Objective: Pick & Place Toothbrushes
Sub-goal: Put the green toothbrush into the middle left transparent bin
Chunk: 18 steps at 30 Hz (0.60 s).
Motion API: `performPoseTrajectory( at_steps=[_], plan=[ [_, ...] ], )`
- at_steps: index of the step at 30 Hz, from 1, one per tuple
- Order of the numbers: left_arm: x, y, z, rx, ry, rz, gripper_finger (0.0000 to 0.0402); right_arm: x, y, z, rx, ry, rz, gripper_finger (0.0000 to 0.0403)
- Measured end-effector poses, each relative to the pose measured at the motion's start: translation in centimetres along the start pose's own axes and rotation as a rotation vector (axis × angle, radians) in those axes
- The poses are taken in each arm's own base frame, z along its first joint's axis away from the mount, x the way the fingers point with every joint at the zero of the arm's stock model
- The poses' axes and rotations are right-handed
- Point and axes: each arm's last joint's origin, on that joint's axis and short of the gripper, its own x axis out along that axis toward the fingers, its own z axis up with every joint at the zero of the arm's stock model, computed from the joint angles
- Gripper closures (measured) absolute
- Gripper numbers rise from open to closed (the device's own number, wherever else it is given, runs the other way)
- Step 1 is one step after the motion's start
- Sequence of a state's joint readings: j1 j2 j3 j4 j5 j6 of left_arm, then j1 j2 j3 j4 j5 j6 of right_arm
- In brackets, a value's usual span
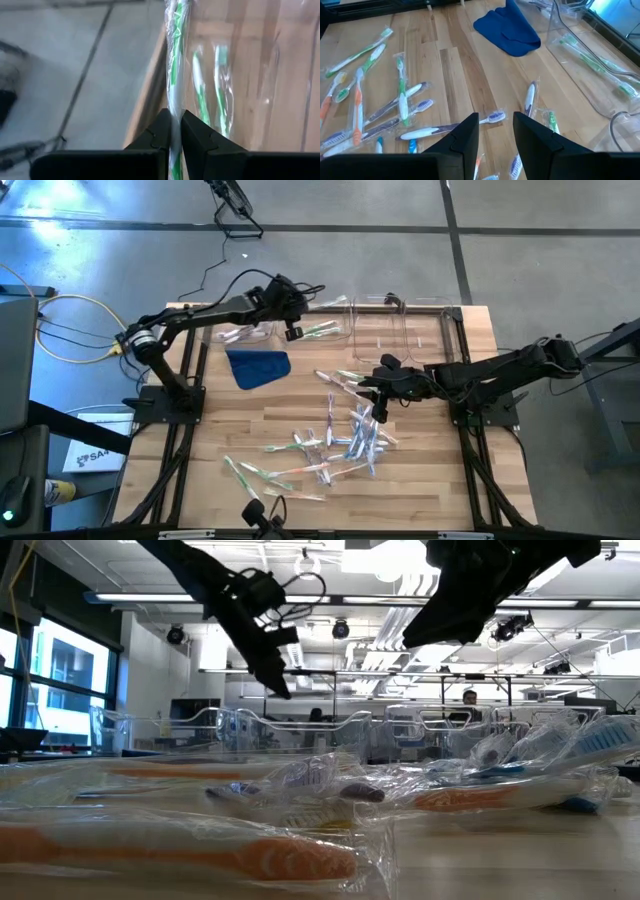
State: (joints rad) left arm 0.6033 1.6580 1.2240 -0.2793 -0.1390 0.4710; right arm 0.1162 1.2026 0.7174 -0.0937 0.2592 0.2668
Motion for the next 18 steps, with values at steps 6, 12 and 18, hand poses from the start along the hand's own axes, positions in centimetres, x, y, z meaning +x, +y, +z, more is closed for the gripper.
performPoseTrajectory(
  at_steps=[6,12,18],
  plan=[
    [1.2,-0.5,-0.8,-0.057,0.076,-0.025,0.038,0.0,0.0,0.0,-0.002,0.002,-0.001,0.0289],
    [2.5,-1.1,-1.3,-0.096,0.111,-0.042,0.038,0.0,0.0,0.0,-0.006,0.004,-0.001,0.0289],
    [2.9,-1.3,-1.6,-0.123,0.134,-0.051,0.038,0.0,0.0,-0.1,-0.005,0.008,-0.002,0.0289]
  ],
)
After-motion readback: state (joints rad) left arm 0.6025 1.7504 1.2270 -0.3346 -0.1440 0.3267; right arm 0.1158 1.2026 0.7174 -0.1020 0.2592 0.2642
